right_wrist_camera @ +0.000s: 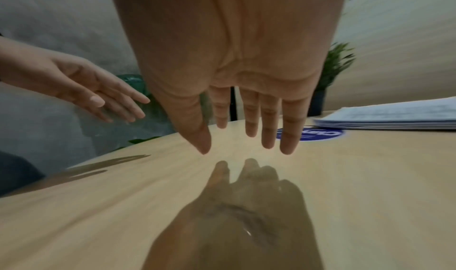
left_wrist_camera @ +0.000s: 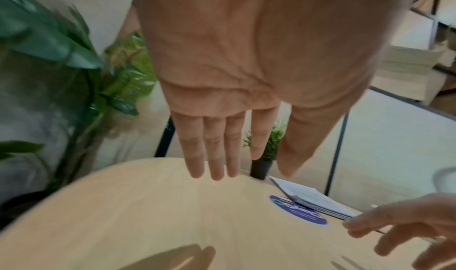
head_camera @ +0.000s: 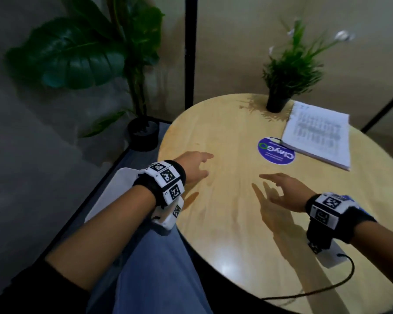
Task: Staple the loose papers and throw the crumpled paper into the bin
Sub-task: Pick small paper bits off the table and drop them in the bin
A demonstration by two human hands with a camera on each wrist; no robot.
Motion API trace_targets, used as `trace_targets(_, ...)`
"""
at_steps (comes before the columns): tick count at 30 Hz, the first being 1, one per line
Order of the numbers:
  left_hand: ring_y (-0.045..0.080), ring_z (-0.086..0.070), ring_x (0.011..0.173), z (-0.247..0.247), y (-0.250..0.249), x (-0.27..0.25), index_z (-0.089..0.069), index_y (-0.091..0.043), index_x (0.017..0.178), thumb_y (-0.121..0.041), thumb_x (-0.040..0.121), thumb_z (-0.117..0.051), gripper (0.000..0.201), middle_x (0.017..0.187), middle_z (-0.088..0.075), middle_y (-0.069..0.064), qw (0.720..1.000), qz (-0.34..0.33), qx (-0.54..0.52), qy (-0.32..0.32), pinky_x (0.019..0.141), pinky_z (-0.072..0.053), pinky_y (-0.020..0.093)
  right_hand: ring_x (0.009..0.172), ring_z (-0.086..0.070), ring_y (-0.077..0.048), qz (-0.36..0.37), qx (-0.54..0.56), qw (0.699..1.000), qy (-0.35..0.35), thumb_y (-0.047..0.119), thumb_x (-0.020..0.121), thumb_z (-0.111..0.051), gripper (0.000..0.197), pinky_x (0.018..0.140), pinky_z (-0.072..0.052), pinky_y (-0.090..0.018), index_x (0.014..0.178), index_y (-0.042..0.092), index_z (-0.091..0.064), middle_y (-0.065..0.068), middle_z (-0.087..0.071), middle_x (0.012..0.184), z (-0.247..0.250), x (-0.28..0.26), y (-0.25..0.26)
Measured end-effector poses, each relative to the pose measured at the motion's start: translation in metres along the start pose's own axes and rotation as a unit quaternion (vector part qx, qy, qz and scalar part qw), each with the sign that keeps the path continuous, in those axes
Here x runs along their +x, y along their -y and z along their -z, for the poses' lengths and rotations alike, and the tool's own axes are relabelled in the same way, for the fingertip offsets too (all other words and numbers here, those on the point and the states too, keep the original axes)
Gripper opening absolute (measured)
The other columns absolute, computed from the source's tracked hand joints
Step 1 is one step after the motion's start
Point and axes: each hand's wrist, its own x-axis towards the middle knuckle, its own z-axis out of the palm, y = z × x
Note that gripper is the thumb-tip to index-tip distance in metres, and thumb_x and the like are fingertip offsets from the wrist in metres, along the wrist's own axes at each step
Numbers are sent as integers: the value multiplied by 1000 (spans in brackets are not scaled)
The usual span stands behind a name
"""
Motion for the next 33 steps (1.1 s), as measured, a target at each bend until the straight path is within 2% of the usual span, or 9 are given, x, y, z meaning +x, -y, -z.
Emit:
trace_targets(4, 25, -38, 136, -29, -53, 20, -25, -17, 148, -25, 98, -43, 54, 151, -36, 7, 996, -42, 58, 56, 109, -34, 35, 135, -38, -25, -70, -14, 997, 18, 22, 92, -54, 65, 108, -31, -30, 149, 21, -22, -11, -34, 150, -2, -28, -42)
trace_targets(6, 26, -31, 140, -48, -75, 28, -22, -12, 149, -25, 99, -40, 55, 154, -27, 10, 991, -58, 94, 73, 113, -29, 35, 139, -30, -28, -101, -37, 993, 51, 38, 94, -49, 71, 112, -28, -35, 151, 15, -13, -12, -22, 155, -15, -38, -55)
trace_targets(9, 26, -16, 146, -82, -97, 36, -12, -5, 149, -24, 100, -36, 58, 159, -8, 12, 978, -75, 152, 119, 117, -23, 39, 146, -10, -32, -141, -80, 984, 78, 64, 87, -41, 87, 113, -22, -53, 150, 15, -6, -8, -1, 160, -42, -48, -64)
trace_targets(12, 25, -4, 148, -114, -104, 39, -5, -6, 150, -18, 99, -34, 60, 160, 6, 8, 963, -62, 212, 152, 118, -16, 49, 148, 6, -29, -137, -126, 980, 76, 77, 80, -34, 103, 115, -10, -56, 151, 14, 7, -4, 16, 159, -61, -50, -59)
trace_targets(14, 25, 4, 148, -130, -107, 35, 2, -7, 150, -22, 99, -34, 64, 159, 14, 6, 959, -55, 238, 142, 118, -10, 50, 147, 9, -28, -118, -147, 980, 71, 80, 78, -29, 106, 116, -6, -56, 149, 12, 12, -3, 21, 158, -67, -48, -50)
trace_targets(17, 24, 13, 148, -145, -114, 27, 10, -9, 149, -32, 100, -30, 68, 158, 22, 4, 961, -55, 240, 125, 118, -3, 50, 147, 14, -28, -94, -150, 981, 75, 83, 75, -25, 111, 116, -2, -56, 148, 11, 17, -2, 26, 156, -75, -41, -39)
trace_targets(19, 24, 15, 147, -148, -118, 26, 11, -11, 149, -33, 100, -30, 68, 157, 23, 2, 962, -57, 236, 126, 118, -1, 50, 146, 15, -27, -88, -141, 983, 82, 84, 75, -26, 112, 116, -1, -56, 147, 11, 18, -2, 28, 155, -76, -36, -34)
trace_targets(27, 24, 11, 148, -127, -110, 20, 0, -14, 151, -28, 101, -26, 58, 159, 16, 3, 952, -82, 268, 125, 119, -6, 49, 147, 10, -28, -56, -124, 988, 66, 68, 86, -34, 92, 117, -7, -55, 151, 14, 2, -3, 14, 160, -52, -51, -48)
trace_targets(33, 24, 6, 148, -140, -120, 18, -1, -17, 151, -31, 101, -25, 57, 160, 13, 2, 958, -89, 242, 126, 119, -9, 48, 148, 10, -25, -28, -120, 989, 75, 64, 90, -31, 87, 117, -5, -53, 151, 14, 6, -1, 15, 159, -68, -55, -37)
